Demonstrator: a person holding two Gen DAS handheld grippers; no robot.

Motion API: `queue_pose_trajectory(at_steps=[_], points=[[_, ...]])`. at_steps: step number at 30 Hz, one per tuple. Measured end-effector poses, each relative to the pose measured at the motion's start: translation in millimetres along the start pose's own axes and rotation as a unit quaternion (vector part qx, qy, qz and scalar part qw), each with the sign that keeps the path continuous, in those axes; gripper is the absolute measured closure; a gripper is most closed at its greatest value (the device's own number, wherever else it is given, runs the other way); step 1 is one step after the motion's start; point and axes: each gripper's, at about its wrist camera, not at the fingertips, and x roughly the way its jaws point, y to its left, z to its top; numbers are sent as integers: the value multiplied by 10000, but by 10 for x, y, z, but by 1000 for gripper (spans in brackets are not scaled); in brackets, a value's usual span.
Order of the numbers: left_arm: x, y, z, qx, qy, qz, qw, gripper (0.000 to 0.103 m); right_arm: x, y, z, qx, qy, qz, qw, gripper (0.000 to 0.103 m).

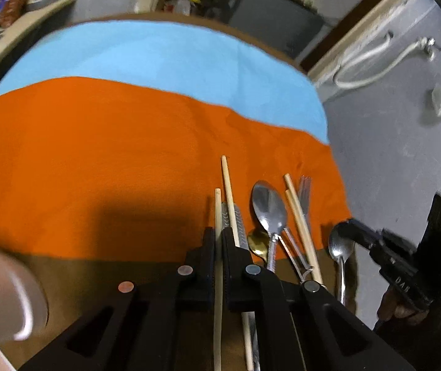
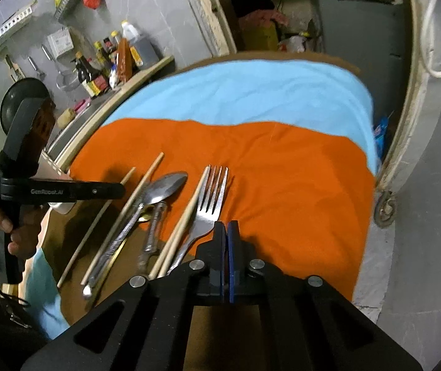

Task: Organize utensils
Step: 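Close the left tool on a wooden chopstick while the right tool grasps a fork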

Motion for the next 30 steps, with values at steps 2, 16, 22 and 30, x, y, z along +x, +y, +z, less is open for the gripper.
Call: queue_pose_trajectory(at_steps=[2, 16, 22, 30], points=[[-144, 4, -75, -24, -240, 10, 9997, 98, -68, 40, -39, 22, -71, -38, 10000, 101], [-1307, 226, -389, 22, -1738, -59, 9848, 98, -895, 840, -88, -137, -1119, -1039, 9882, 101], [-1826, 507, -327, -158, -2341, -171, 9719, 98, -1264, 1454, 133, -506, -1822, -1486, 9707, 101], [-2502, 1066, -180, -364, -3123, -100, 9492, 98, -1443, 2260, 496, -638, -2659, -1407, 9515, 101]])
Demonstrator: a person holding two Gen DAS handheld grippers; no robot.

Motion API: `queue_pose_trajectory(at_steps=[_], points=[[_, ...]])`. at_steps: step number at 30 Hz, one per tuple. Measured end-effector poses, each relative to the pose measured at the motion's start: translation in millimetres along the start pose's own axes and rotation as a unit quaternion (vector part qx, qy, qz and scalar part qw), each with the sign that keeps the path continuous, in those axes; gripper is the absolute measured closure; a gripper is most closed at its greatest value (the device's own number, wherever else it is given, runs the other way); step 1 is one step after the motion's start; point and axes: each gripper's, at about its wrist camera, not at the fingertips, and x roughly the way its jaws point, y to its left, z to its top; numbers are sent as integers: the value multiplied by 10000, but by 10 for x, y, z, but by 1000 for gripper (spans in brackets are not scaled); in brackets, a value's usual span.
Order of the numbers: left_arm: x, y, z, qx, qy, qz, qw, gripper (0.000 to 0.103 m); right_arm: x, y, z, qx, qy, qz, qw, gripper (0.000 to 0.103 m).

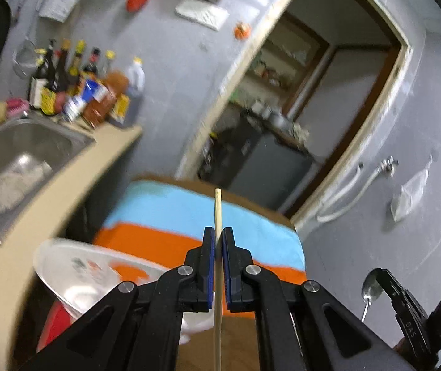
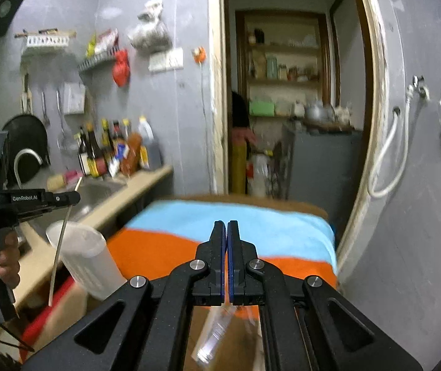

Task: Organize utensils
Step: 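Lift the chopstick and fork and carry both over the white caddy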

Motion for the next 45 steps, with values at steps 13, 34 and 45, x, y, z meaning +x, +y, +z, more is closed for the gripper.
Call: queue_pose_trajectory(at_steps=[13, 34, 45], points=[[-39, 812, 693, 62, -1115, 560, 9922, 98, 397, 1357, 434, -216, -1035, -30, 9944, 101], [328, 999, 244, 652, -1159, 778, 9881, 98, 1037, 1848, -156, -871, -390, -193, 9952, 101], [249, 1048, 250, 563, -650, 688, 9939, 92, 952, 1913, -200, -1051, -345, 71, 9938, 99]])
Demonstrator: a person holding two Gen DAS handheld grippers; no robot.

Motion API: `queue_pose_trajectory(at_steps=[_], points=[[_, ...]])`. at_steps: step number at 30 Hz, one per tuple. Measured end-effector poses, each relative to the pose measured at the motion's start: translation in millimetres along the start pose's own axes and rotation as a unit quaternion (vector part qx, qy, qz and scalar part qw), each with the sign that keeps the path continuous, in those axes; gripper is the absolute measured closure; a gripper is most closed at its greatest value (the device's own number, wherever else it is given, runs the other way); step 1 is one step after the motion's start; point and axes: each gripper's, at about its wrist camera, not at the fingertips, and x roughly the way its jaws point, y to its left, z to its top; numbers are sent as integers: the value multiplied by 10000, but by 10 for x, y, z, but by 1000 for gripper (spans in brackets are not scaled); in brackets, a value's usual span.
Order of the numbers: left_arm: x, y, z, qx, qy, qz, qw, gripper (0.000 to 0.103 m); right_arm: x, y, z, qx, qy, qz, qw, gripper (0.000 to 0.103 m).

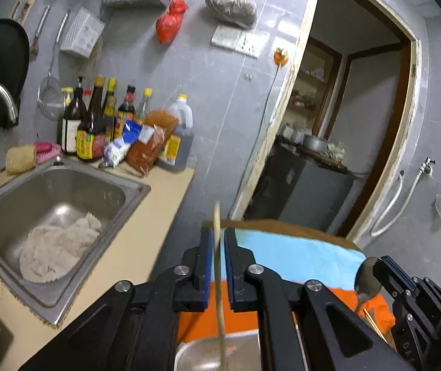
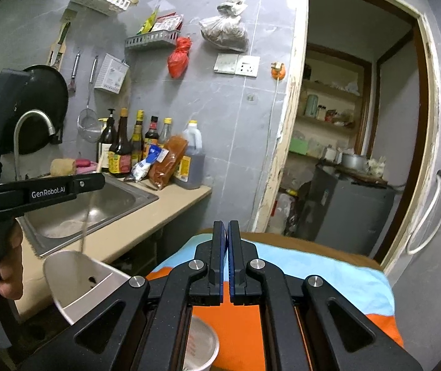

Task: Organize utensils
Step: 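Lift the chopstick and fork and carry both over the white caddy, then open the left tool over the caddy while the right tool releases the fork, then move both tools back to the utensils on the cloth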

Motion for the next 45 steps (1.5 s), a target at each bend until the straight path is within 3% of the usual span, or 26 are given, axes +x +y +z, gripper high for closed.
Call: queue_pose_trajectory(at_steps=[2, 4, 11, 13, 17, 20, 25, 36, 45], points=[[-24, 26, -26, 2, 103, -52, 9999, 80, -29, -34, -22, 75, 68, 72, 9999, 92], [-69, 43, -51, -10, 169, -110, 9998, 71, -98, -79, -41, 199, 38, 139, 9997, 64], [-280, 15, -68, -124, 169, -183, 9996, 39, -304, -275, -33, 546, -15, 155, 9984, 59], [-330, -39, -56, -71, 119, -178, 9997, 34, -373, -371, -18, 677, -67, 80, 9977, 48], [-452, -216, -25, 75, -43, -96, 9999, 12, -542, -593, 3, 903, -183, -47, 9957, 38], [-547, -362, -23, 192, -188, -42, 9996, 3, -675, -749, 16, 987, -293, -129, 9946, 27], [-654, -732, -52, 522, -364, 25, 9980, 1, -882, -1049, -2, 1088, -383, -299, 9929, 11], [-735, -1533, -318, 865, -512, -173, 9948, 1, -1243, -1719, -140, 1138, -522, -675, 9898, 7], [-710, -2131, -627, 1074, -421, -337, 9928, 1, -1368, -2270, -382, 1183, -290, -841, 9890, 7]])
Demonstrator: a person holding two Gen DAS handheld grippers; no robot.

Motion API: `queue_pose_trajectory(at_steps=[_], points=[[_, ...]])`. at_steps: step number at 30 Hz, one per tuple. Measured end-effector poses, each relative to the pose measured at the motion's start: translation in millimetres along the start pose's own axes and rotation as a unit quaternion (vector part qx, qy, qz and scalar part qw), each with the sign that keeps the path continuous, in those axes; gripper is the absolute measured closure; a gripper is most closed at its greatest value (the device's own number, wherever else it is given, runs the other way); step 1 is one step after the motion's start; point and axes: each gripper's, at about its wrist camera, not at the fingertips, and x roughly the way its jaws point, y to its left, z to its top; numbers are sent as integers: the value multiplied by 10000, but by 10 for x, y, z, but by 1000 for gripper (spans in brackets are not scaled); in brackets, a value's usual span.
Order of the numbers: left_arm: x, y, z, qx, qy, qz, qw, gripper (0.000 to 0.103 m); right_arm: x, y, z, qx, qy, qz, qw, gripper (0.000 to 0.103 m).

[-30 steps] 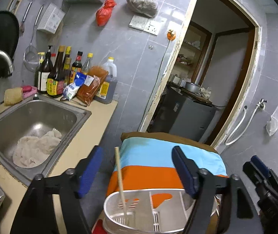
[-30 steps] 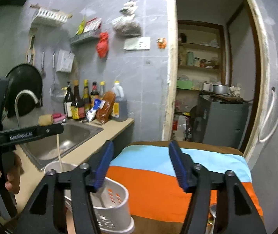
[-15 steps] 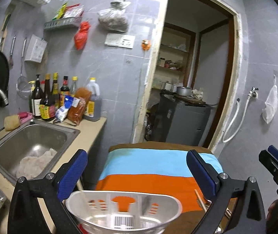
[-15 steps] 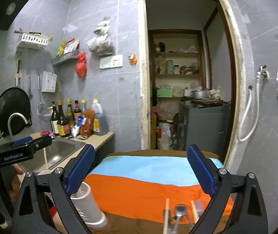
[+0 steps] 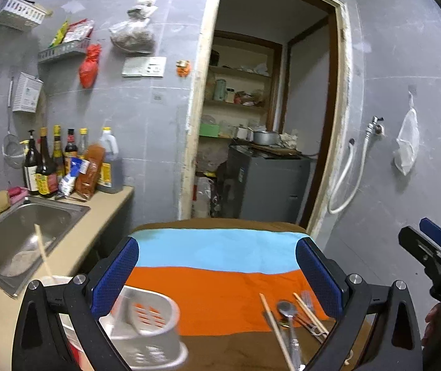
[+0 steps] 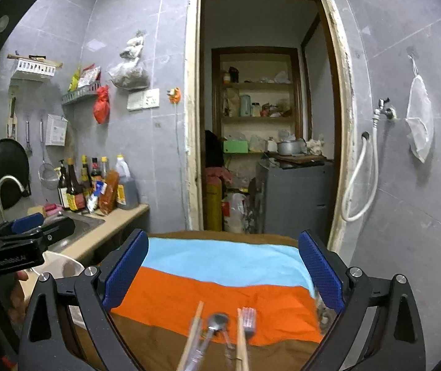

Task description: Organize utensils

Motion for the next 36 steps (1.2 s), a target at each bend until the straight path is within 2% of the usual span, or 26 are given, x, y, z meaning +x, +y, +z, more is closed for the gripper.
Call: queue_pose_trajectory(at_steps=[10, 21, 27, 29, 31, 36], points=[[395, -517, -311, -17, 582, -362, 9976, 1, 323, -667, -331, 127, 612, 12, 9980, 7], [1028, -642, -746, -9, 1232, -199, 9922, 1, 900, -972, -1008, 255, 1245, 293, 9915, 7], [1376, -631, -887, 14, 1608, -371, 9863, 2, 1236, -1053, -1310, 366, 1636, 653, 9837, 8], [1498, -631, -922, 7, 1757, -496, 9832, 14, 1335, -1063, -1383, 410, 1738, 795, 9807, 13], [1619, -633, -958, -21, 1941, -596, 9792, 22, 1461, -1058, -1454, 421, 1907, 949, 9762, 35], [1888, -626, -1029, -110, 2317, -794, 9695, 47, 1721, -976, -1568, 332, 2181, 1335, 9662, 51]])
